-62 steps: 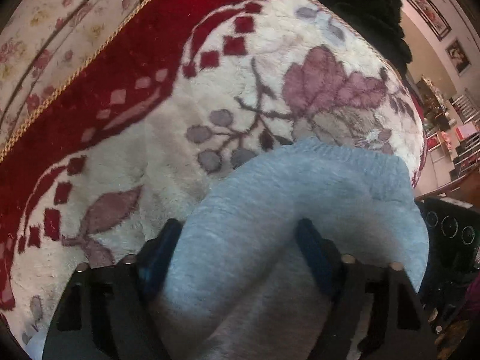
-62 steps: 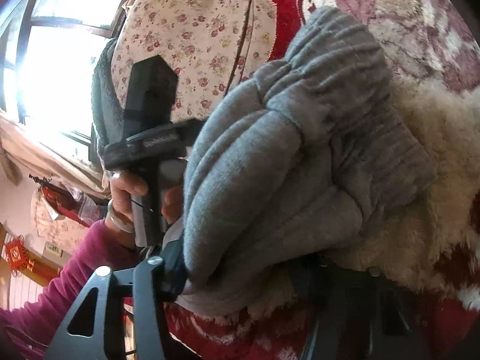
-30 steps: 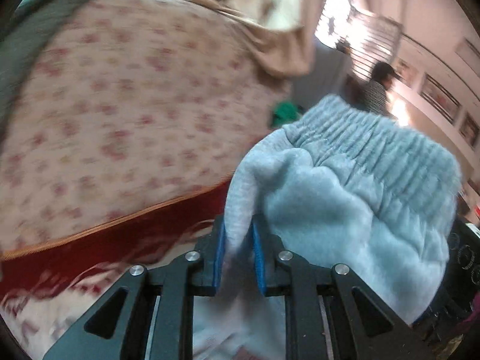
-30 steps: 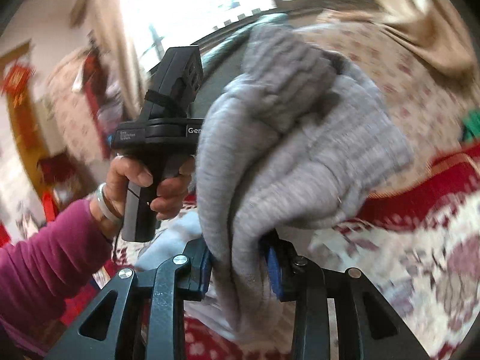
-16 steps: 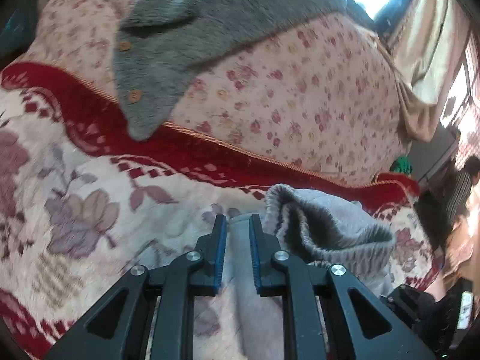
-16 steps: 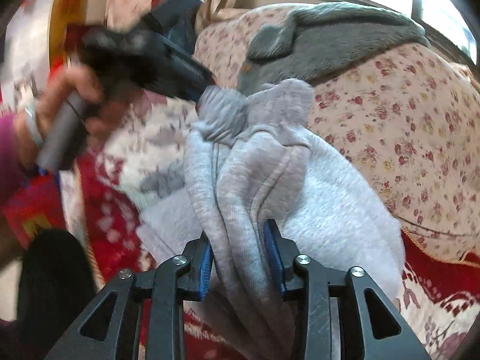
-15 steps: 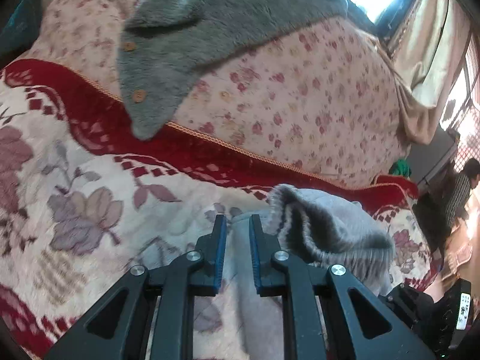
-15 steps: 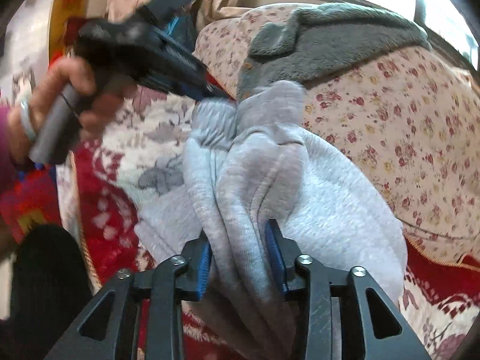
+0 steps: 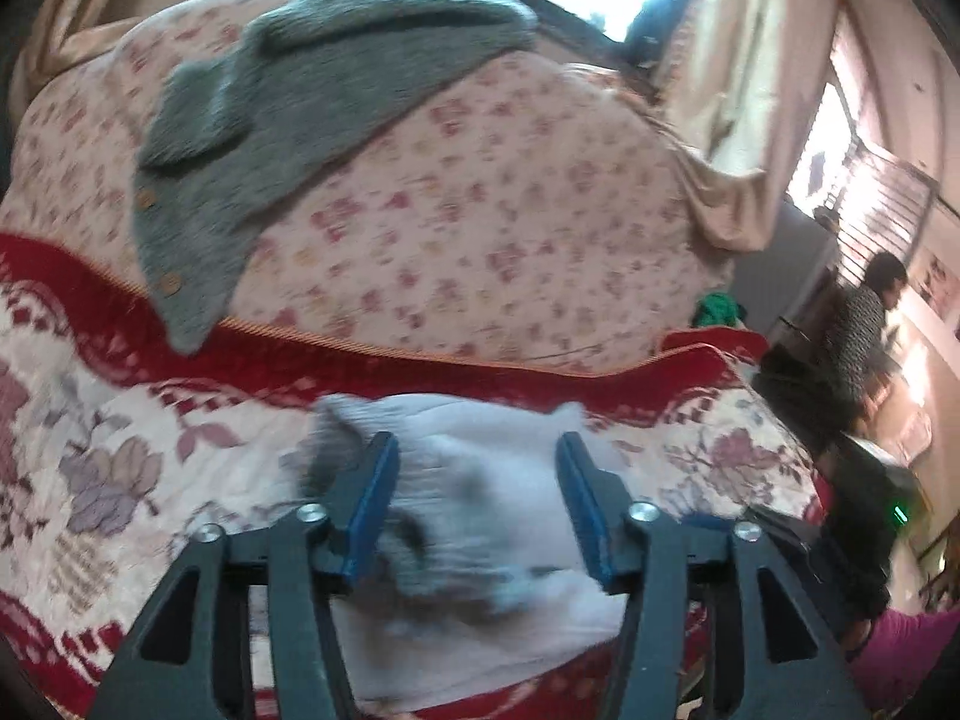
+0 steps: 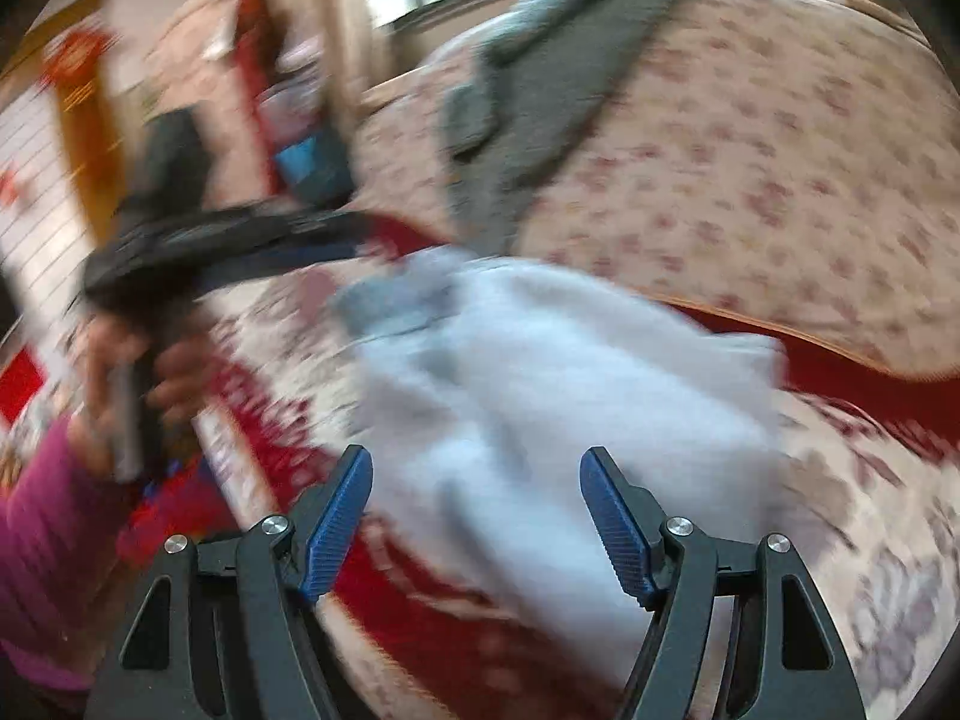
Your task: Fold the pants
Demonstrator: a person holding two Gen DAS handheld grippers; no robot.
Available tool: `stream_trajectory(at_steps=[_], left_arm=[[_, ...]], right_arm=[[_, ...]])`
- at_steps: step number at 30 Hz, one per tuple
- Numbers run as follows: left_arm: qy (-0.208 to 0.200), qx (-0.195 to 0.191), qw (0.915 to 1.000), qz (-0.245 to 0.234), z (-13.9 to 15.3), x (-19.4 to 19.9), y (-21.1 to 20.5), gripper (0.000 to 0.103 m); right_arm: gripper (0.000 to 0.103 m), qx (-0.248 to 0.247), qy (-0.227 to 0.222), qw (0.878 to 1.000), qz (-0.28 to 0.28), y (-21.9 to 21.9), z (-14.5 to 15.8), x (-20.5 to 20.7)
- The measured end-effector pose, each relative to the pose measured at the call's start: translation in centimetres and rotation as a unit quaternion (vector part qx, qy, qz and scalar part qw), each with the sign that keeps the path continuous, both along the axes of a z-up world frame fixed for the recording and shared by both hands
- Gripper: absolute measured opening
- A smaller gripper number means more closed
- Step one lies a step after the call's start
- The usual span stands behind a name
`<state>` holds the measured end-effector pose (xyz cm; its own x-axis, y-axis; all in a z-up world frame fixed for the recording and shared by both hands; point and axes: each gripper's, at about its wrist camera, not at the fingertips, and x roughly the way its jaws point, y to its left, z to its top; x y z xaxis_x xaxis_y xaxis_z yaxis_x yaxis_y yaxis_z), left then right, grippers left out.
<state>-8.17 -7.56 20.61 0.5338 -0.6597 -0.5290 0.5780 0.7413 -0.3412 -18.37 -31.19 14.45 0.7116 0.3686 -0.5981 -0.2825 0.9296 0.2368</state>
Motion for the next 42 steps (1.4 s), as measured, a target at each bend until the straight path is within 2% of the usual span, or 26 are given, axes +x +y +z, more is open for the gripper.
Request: stream_trajectory(at_steps=[4,8,10,12,14,19,22,30,33,42], left_arm=[[-0.007,0.051,0.9986,-0.008,-1.0,-1.1,-3.8,0.06],[0.022,0.103,0.9943,0.021,-4.4,-1.5,-4.8,0.059],[0.032,0.106,0.9935,0.03,-5.9,-2.0,-3.7,0.059],[0.043,0.098,0.9937,0.034,-6.9,-2.3,-2.6,0.059],[0.048,0.092,0.9939,0.038,-7.6,-2.5,-1.6,0.059],[0.044,0.075,0.9947,0.056,-7.2,-3.2,-1.4,0.06],[0.047,0.069,0.9936,0.076,-6.7,-3.2,-2.0,0.067],[-0.003,0.122,0.9816,0.147,-5.3,-4.3,-4.9,0.079],[-0.011,0.125,0.9791,0.16,-4.9,-4.5,-5.1,0.083],[-0.029,0.149,0.9687,0.197,-4.4,-4.8,-5.3,0.083]], right_arm=[[0.077,-0.006,0.032,0.998,-0.062,-2.5,-1.0,1.1],[0.077,-0.038,0.056,0.997,-0.041,-0.6,-2.6,1.2],[0.078,-0.051,0.059,0.997,-0.02,0.8,-3.4,0.3],[0.08,-0.087,0.046,0.995,-0.01,2.3,-4.2,-0.5],[0.08,-0.099,0.038,0.994,-0.002,2.6,-4.3,-0.7],[0.081,-0.07,0.044,0.997,-0.006,1.7,-3.1,-0.1],[0.081,-0.077,0.042,0.996,-0.016,1.5,-2.5,0.5],[0.086,-0.063,0.041,0.995,-0.072,0.1,-0.7,1.8],[0.087,-0.058,0.041,0.994,-0.082,-0.4,-0.4,2.1],[0.089,-0.049,0.054,0.993,-0.097,-1.5,-0.8,2.3]])
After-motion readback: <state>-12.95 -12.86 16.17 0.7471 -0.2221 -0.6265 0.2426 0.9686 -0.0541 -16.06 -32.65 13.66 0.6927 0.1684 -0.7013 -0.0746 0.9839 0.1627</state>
